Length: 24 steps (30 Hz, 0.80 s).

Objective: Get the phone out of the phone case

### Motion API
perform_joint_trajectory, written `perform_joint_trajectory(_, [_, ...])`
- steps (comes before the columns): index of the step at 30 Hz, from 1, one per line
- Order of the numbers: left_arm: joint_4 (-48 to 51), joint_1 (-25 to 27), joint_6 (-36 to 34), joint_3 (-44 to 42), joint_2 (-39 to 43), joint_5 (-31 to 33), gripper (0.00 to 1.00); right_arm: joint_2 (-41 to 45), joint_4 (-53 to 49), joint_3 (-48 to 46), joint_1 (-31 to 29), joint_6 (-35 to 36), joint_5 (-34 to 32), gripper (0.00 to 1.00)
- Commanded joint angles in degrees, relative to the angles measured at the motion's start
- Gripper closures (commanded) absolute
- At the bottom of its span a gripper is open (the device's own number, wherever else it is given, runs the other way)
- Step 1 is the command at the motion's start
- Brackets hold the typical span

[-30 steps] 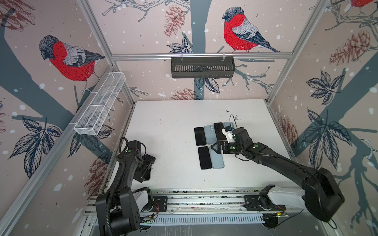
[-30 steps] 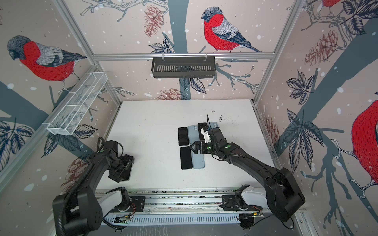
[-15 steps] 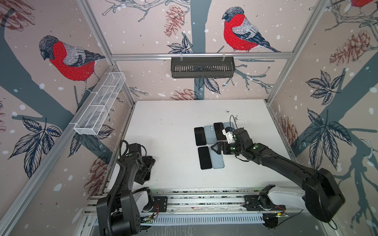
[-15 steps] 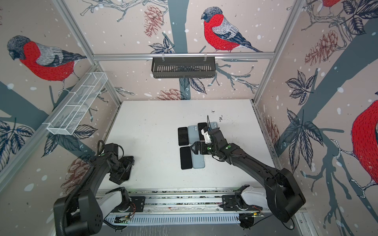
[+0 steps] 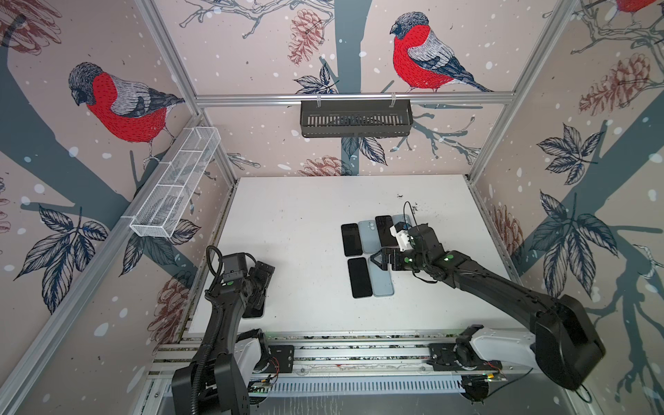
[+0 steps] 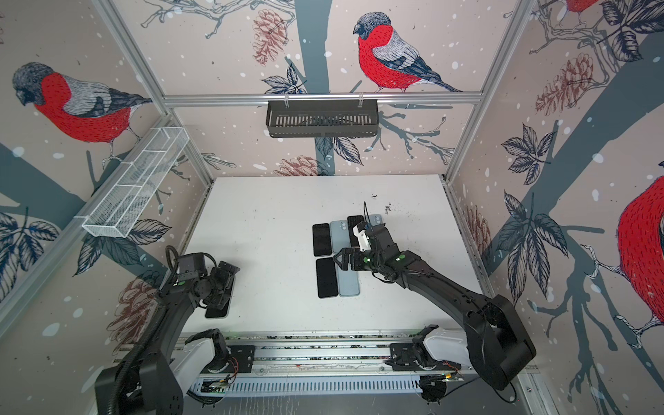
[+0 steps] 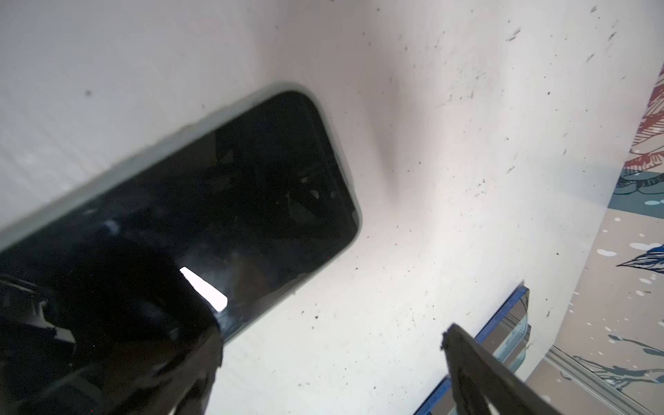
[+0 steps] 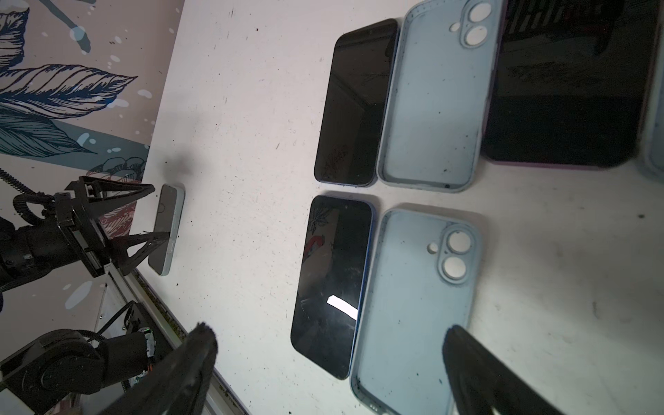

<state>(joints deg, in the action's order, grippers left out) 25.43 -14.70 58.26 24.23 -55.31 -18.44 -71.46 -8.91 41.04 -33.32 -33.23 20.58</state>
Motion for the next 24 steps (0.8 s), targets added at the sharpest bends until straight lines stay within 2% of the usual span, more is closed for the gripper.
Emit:
perform_joint_trajectory(1, [-6.4,0.0,1.7,-0.8,-0.8,-4.8,0.04,-1.5,1.4,0.4,0.0,-0.4,-0.2,0.00])
perform_joint_trajectory(6, [-2.1,0.0,0.7,2.3,-1.8,-2.9,0.05,-1.8,1.8,0.4,0.0,-0.7,-0.2,0.00])
perform_joint_trajectory(14, [23.0,0.0,-4.1,11.6,-4.0,7.9,0.03,-2.3,2.8,-0.1,0.0,-0.8,-0.2,0.00])
perform_joint_trajectory(24, [30.6,0.0,-6.4,13.1,-4.4,12.3,0.03,-3.7,7.3,-2.0,0.1,-1.8,1.2,0.00])
